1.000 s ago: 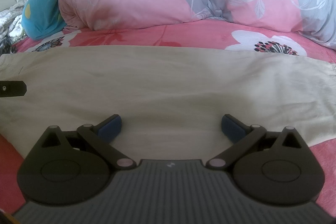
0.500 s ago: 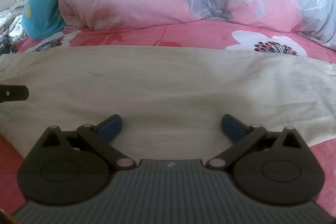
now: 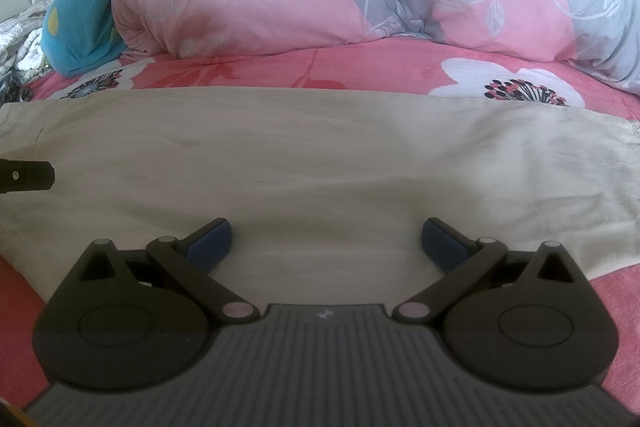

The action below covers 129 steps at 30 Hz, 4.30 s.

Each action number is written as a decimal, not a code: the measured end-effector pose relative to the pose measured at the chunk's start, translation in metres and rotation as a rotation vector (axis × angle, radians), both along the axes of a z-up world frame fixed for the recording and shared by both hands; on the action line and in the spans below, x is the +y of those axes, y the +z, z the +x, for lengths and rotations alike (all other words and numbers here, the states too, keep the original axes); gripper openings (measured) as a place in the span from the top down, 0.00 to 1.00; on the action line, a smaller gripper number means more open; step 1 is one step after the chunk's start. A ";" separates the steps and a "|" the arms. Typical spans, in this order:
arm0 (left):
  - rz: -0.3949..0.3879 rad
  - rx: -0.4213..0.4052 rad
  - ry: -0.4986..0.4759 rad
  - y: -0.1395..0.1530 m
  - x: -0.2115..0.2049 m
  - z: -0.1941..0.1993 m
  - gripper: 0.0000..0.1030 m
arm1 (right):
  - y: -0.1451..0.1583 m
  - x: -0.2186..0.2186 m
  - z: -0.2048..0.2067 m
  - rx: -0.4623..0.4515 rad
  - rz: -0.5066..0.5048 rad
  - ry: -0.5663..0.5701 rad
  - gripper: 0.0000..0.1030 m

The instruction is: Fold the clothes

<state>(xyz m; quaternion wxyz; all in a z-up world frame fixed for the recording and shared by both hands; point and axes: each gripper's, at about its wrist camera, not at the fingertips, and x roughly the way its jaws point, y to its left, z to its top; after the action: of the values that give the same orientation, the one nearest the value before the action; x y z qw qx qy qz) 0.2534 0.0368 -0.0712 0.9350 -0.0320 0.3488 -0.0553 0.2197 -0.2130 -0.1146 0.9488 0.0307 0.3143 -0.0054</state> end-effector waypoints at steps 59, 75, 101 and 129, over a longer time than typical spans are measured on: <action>-0.303 0.039 0.069 -0.004 0.090 -0.040 0.56 | 0.111 0.178 0.092 -0.107 -0.044 0.698 0.07; -0.279 0.073 0.049 -0.010 0.091 -0.039 0.61 | 0.052 0.301 0.195 0.129 -0.038 0.818 0.54; 0.241 -0.109 0.353 0.112 0.296 -0.048 0.49 | 0.056 0.216 -0.031 -0.179 -0.194 0.997 0.62; 0.310 0.083 0.282 0.013 0.310 0.044 0.48 | 0.029 0.245 -0.028 -0.260 -0.299 0.998 0.79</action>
<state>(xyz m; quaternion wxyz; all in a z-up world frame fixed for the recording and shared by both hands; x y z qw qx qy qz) 0.2971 0.3470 -0.0586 0.9121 0.0614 0.3833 0.1317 0.1912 0.0324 -0.0860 0.8612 -0.2575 0.1666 0.4052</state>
